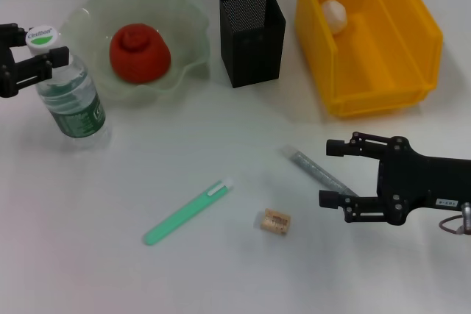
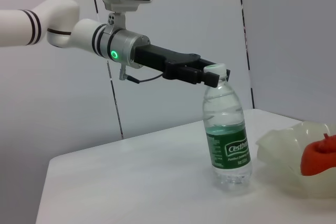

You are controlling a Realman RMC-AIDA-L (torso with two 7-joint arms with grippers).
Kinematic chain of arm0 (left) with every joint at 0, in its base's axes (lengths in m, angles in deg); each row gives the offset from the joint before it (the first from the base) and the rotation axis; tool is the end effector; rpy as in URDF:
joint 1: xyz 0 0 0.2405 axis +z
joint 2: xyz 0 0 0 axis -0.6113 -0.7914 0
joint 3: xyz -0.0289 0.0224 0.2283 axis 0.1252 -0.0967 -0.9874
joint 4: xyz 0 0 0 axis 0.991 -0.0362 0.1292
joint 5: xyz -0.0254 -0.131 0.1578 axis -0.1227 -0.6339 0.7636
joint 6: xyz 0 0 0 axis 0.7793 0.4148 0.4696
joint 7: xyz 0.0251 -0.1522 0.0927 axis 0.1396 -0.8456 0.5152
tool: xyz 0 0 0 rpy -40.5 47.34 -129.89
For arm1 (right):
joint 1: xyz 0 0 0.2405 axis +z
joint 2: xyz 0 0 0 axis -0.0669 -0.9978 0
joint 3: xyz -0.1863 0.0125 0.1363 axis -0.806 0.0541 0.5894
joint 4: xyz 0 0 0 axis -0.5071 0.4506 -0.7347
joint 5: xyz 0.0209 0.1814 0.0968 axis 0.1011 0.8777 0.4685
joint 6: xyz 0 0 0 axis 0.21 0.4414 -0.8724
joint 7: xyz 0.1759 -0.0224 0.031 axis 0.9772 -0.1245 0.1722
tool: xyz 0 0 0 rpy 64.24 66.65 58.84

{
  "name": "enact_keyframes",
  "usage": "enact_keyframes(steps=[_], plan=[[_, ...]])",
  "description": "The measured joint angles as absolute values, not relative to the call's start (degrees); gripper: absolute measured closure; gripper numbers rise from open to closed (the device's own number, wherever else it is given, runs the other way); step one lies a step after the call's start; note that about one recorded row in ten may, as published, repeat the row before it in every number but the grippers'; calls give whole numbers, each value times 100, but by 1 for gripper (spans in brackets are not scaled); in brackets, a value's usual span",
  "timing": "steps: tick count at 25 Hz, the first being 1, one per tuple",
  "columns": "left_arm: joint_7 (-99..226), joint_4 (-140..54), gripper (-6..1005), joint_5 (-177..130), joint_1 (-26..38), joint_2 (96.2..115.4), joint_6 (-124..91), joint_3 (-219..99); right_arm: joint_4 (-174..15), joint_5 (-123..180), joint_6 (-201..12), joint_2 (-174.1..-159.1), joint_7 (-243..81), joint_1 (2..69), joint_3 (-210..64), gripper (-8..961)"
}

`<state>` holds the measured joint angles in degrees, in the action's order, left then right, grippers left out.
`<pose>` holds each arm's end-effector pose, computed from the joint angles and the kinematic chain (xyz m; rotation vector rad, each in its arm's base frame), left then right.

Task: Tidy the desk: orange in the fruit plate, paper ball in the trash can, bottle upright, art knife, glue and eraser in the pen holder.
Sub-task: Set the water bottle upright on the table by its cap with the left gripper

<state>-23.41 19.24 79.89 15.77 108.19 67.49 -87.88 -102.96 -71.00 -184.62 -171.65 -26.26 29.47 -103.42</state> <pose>-0.2531 0.3363 0.0940 -2.4535 -0.5043 -0.4819 0.2416 0.2702 -0.0336 -2.8015 0.3565 0.8717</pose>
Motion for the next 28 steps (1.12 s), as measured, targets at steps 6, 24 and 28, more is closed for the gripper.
enact_keyframes(steps=[6,24,28], plan=[[-2233,1852,547,8000,1579,10845,6550,-8788,-10308,-7100,-18434,-17172,-2625,2928,-10341,144],[-2211,1746,547,8025,1580,10868,6343,-8812,-10315,-7099,-18473,-17168,-2609,2896,-10340,144],[-2212,1730,547,8028,1580,10868,6343,-8799,-10314,-7098,-18475,-17166,-2609,2896,-10340,144]])
